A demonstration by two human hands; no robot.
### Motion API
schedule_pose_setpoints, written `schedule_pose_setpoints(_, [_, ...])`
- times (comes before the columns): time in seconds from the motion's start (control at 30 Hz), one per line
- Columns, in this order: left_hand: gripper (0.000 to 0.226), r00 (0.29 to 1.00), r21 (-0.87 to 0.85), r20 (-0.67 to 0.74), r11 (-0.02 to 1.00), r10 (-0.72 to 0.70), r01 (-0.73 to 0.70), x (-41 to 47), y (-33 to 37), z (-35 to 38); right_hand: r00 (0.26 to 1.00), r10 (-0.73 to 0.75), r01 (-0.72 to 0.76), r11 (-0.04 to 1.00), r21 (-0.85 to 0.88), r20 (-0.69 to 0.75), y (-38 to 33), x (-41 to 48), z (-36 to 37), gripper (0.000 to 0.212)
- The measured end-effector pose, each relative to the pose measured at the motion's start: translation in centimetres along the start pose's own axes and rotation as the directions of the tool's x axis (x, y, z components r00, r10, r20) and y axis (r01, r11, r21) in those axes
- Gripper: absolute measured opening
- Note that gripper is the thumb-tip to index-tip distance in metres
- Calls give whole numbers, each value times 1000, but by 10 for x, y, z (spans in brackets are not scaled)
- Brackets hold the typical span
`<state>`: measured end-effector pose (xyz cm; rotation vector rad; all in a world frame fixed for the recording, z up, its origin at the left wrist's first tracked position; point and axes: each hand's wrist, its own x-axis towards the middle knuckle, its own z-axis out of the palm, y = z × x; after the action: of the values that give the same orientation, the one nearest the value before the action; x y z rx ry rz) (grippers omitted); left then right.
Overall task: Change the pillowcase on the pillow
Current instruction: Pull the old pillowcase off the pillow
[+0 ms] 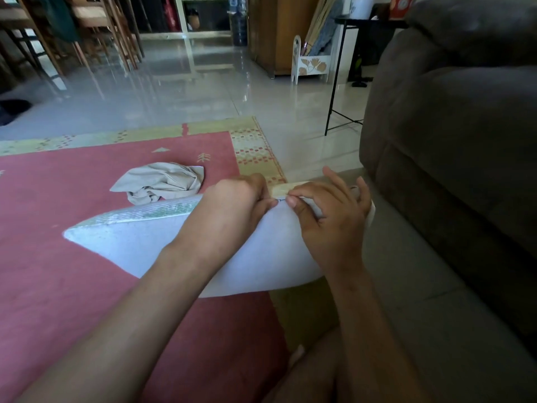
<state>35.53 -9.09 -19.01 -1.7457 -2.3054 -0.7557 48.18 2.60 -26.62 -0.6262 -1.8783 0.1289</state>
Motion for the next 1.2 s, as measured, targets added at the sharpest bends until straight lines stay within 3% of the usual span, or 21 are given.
schedule_pose_setpoints(0.23, [17, 989, 344, 132, 939, -64, 15, 0, 14, -1, 994, -34, 35, 999, -6, 100, -1, 4, -3, 23])
schedule_pose_setpoints(0.47, [11, 982, 359, 165, 933, -94, 29, 8, 18, 4, 964, -10, 4, 1000, 25, 264, 4, 9, -9, 30])
schedule_pose_setpoints(0.6, [13, 976, 412, 206, 911, -69, -23, 5, 26, 5, 967, -20, 11, 999, 38, 255, 8, 7, -10, 34])
schedule_pose_setpoints(0.77, [19, 974, 344, 201, 939, -101, 26, 1, 25, 4, 971, -24, 15, 999, 38, 239, 9, 5, -7, 26])
schedule_pose_setpoints(0.9, [27, 924, 208, 336, 971, -182, 116, 8, 22, -6, 973, -50, 43, 998, 34, 226, 3, 3, -7, 21])
schedule_pose_setpoints(1.03, [38, 871, 177, 436, 970, -227, 164, 13, 25, -10, 974, -35, 33, 999, 13, 222, -3, 0, -9, 24])
schedule_pose_setpoints(1.2, [33, 872, 122, 459, 984, -170, 128, 13, 19, -12, 976, -54, 63, 997, -37, 213, -3, -2, -10, 25])
